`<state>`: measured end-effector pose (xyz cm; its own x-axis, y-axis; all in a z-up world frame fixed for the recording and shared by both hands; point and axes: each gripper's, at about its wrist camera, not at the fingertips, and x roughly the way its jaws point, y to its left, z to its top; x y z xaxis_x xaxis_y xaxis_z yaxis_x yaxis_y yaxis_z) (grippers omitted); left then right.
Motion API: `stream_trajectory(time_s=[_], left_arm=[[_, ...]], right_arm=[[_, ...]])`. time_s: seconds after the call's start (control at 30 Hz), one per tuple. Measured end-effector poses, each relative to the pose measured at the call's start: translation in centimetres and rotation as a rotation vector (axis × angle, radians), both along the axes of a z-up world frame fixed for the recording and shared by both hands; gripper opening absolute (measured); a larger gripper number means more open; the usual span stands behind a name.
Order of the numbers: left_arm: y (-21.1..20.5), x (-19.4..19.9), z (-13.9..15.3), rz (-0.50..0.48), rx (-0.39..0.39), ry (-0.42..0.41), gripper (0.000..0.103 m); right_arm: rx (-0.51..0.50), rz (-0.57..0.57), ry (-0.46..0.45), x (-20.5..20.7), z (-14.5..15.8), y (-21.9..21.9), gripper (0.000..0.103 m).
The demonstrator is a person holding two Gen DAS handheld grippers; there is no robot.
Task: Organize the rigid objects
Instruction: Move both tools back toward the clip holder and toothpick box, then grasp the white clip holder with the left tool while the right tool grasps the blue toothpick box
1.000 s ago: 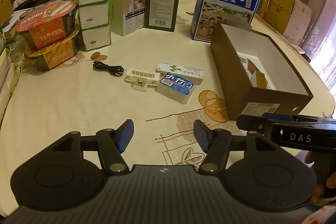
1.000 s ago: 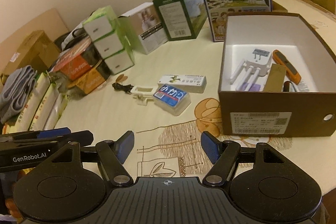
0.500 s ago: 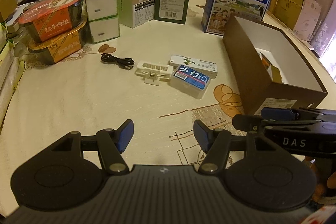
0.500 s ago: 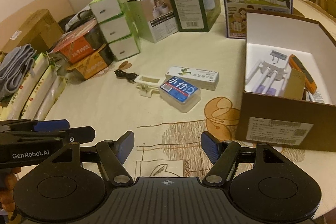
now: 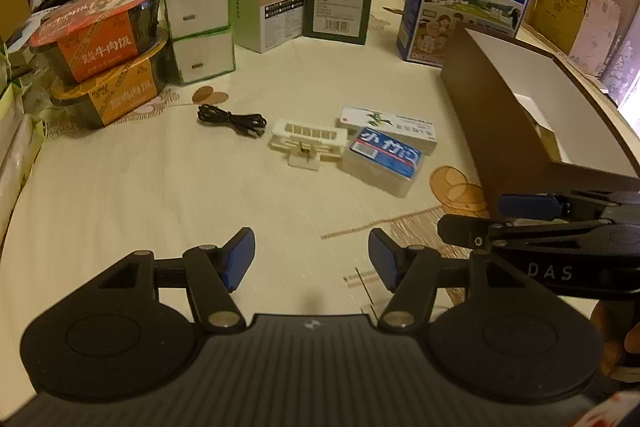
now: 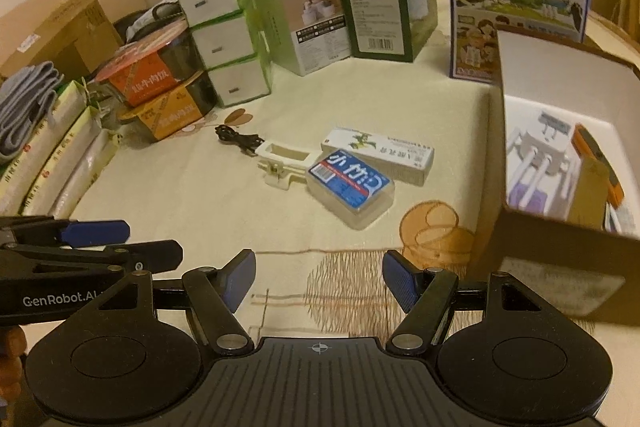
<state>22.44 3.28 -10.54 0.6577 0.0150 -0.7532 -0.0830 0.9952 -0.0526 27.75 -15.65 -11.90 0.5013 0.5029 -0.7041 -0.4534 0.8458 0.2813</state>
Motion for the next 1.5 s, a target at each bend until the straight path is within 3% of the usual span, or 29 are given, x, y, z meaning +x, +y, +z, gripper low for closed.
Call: stream_trajectory(time_s=[0.4,0.73,1.13,1.27,1.5], left_arm=[[1.9,5.6,-2.1,-0.014,0.029,-0.033,0.058],[3.4,9.5,-4.9,-0.038,0.007,-0.024,0.058],[3.3,11.6,-7.3,-0.086,0.004,-0.017,0.058],[3.0,12.2,-7.8,-0.098,0.015,-0.02,0.057],[2.4,13.4,-8.5,-0.102,0.03,-0.04,0.051]], right_arm=[[-0.102,0.024,-0.048,5.6,-2.5,3.8,0.067],[-0.183,0.066,-0.091,9.1,-5.6,5.9,0.067],[-0.249,0.15,-0.12,10.5,-8.1,7.0,0.067],[-0.254,0.128,-0.126,10.0,-8.3,6.7,0.061],[-0.238,-0.011,-0.083,10.0,-7.9,5.7,0.057]])
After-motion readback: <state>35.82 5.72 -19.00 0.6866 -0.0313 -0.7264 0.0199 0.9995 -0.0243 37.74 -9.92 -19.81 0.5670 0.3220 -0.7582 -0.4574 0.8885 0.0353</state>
